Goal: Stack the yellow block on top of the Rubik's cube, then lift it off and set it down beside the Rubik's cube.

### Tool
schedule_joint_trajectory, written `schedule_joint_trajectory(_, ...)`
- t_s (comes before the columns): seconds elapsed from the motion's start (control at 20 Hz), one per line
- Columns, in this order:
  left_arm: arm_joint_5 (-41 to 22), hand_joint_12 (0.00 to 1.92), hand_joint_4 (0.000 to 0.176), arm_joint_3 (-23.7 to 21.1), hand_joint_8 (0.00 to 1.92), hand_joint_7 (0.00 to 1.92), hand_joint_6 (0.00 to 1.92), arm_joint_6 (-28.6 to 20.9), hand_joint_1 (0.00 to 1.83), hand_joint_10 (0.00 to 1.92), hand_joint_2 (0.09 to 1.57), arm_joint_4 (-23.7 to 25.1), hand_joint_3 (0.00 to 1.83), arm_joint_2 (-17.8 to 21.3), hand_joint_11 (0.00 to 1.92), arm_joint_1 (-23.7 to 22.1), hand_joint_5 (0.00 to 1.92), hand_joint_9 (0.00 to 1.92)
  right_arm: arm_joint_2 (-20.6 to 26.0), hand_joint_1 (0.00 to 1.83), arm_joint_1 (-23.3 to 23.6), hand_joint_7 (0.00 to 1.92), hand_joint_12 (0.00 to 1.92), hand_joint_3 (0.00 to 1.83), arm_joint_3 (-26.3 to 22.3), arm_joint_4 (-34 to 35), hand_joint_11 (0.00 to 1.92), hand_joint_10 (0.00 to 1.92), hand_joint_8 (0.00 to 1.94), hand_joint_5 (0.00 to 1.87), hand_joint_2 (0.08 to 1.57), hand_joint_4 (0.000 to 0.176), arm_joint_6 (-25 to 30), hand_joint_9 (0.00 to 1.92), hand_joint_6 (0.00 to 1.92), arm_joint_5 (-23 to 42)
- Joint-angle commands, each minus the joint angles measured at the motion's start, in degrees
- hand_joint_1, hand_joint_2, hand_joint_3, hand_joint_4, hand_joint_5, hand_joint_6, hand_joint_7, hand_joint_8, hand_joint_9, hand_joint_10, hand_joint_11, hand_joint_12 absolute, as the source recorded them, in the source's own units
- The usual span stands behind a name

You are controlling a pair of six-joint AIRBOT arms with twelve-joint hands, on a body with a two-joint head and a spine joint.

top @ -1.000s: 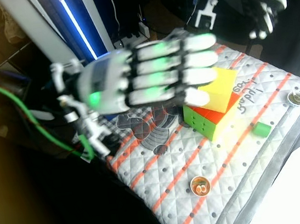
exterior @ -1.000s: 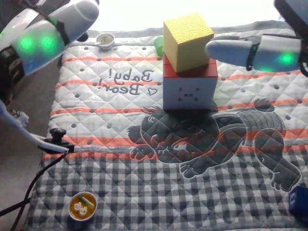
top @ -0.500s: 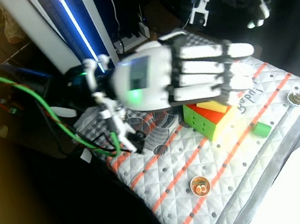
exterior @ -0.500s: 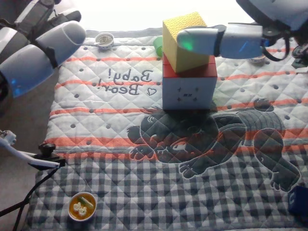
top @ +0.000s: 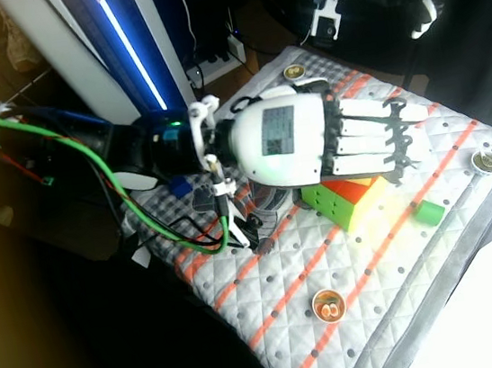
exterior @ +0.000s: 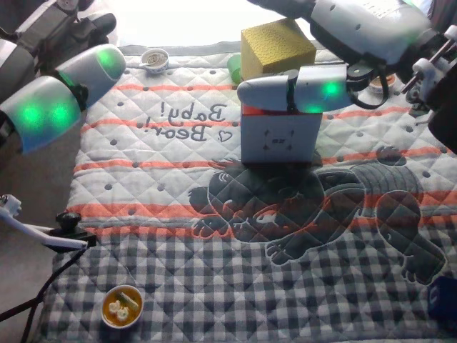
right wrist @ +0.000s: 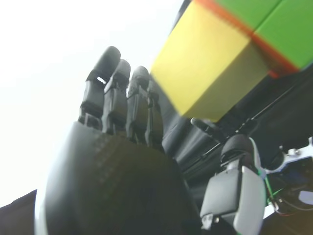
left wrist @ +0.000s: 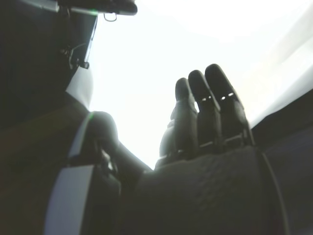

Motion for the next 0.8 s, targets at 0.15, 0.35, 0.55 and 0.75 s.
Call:
schedule_joint_trajectory(0.15, 7.4, 1.19, 0.013, 0.0, 0.05, 0.43, 0.00, -0.6, 0.64, 0.74, 1.33, 2.3, 0.01, 0.3, 0.00, -0.4, 0.20, 0.21, -0.6, 0.50, 1.1, 0.52, 1.66, 0.00, 0.7, -0.9, 0.00, 0.60, 0.05, 0.39, 0.88, 0.000, 0.4, 0.36, 0.02, 5.5)
schedule_joint_trajectory(0.35, 7.5, 1.27, 0.030, -0.1, 0.07, 0.45, 0.00, -0.6, 0.69, 0.75, 1.31, 2.4, 0.00, 0.3, 0.00, -0.4, 0.17, 0.23, -0.6, 0.90, 1.1, 0.70, 1.91, 0.02, 1.2, -0.9, 0.28, 1.33, 0.63, 0.72, 1.09, 0.000, 1.1, 0.48, 0.24, 5.4)
schedule_joint_trajectory(0.55, 7.7, 1.24, 0.029, -0.1, 0.06, 0.42, 0.00, -0.7, 0.69, 0.77, 1.34, 2.3, 0.00, 0.2, 0.00, -0.1, 0.14, 0.18, -0.6, 1.30, 1.1, 0.76, 1.89, 0.00, 1.8, -0.9, 0.49, 1.61, 1.46, 0.80, 1.23, 0.000, 2.3, 0.64, 1.17, 5.4)
schedule_joint_trajectory(0.75, 8.5, 1.26, 0.017, -0.2, 0.07, 0.43, 0.00, -1.8, 0.71, 0.76, 1.32, 1.8, 0.00, 0.2, 0.00, 1.0, 0.14, 0.20, -0.6, 1.34, 1.6, 0.81, 1.80, 0.00, 1.4, -0.9, 0.54, 1.54, 1.35, 0.78, 1.21, 0.000, 2.7, 0.72, 1.19, 6.6)
